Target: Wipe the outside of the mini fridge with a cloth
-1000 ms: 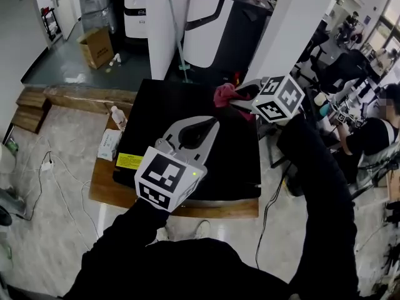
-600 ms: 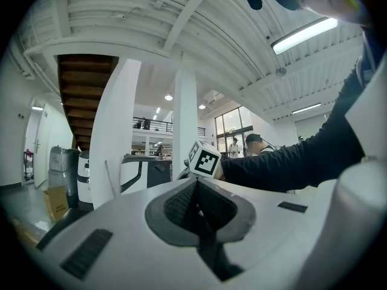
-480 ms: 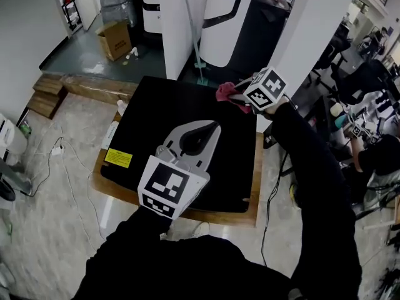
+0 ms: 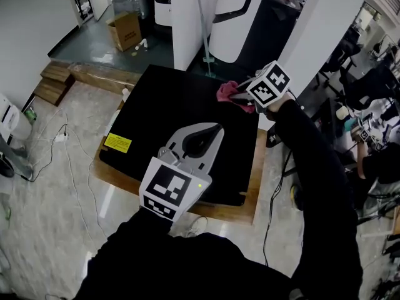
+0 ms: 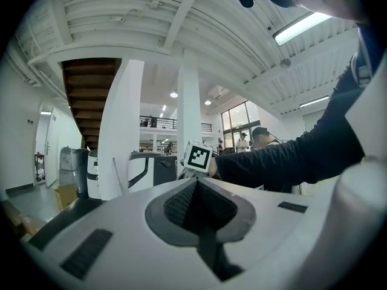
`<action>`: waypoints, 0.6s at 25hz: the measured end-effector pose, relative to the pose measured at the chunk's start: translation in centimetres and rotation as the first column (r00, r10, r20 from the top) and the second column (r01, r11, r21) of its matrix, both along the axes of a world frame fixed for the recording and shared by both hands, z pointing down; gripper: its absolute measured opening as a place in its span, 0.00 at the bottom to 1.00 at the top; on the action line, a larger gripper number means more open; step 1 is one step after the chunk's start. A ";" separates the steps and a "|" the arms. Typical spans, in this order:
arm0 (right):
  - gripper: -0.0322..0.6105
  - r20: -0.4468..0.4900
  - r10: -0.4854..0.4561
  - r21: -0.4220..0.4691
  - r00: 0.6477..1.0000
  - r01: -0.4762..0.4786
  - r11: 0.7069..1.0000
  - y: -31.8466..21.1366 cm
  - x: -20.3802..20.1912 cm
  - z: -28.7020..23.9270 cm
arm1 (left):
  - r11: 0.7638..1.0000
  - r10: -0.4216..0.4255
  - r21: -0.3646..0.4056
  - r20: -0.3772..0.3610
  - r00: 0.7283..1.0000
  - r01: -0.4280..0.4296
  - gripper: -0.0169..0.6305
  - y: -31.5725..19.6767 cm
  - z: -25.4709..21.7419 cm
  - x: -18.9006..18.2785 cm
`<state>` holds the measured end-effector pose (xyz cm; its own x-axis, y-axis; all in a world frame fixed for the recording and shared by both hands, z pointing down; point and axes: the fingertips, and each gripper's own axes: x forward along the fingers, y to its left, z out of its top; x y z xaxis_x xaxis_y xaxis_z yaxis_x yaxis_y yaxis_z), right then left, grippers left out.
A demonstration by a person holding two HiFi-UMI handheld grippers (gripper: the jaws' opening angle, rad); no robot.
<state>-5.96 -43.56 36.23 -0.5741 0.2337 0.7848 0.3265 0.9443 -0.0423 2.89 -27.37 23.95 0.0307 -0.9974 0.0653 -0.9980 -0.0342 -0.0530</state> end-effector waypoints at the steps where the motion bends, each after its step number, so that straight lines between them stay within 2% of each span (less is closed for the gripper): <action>1: 0.16 -0.009 -0.005 -0.010 1.000 0.005 1.000 0.7 0.3 0.0 | 1.000 0.002 0.001 -0.003 1.000 -0.001 0.04 0.3 0.0 0.1; 4: 0.16 -0.026 -0.019 -0.041 0.999 0.018 0.999 3.7 1.1 0.1 | 1.000 0.013 0.012 -0.003 1.000 -0.013 0.04 1.8 -0.2 0.2; 15: 0.16 -0.061 0.008 -0.022 0.998 -0.010 1.000 13.3 5.6 -0.2 | 0.996 0.085 0.029 -0.020 0.996 -0.085 0.04 8.4 -0.4 1.0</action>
<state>-0.33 -30.31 36.01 -0.5274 0.2469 0.8129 0.3142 0.9457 -0.0833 3.87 -18.95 23.53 0.1166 -0.9925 0.0356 -0.9924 -0.1178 -0.0341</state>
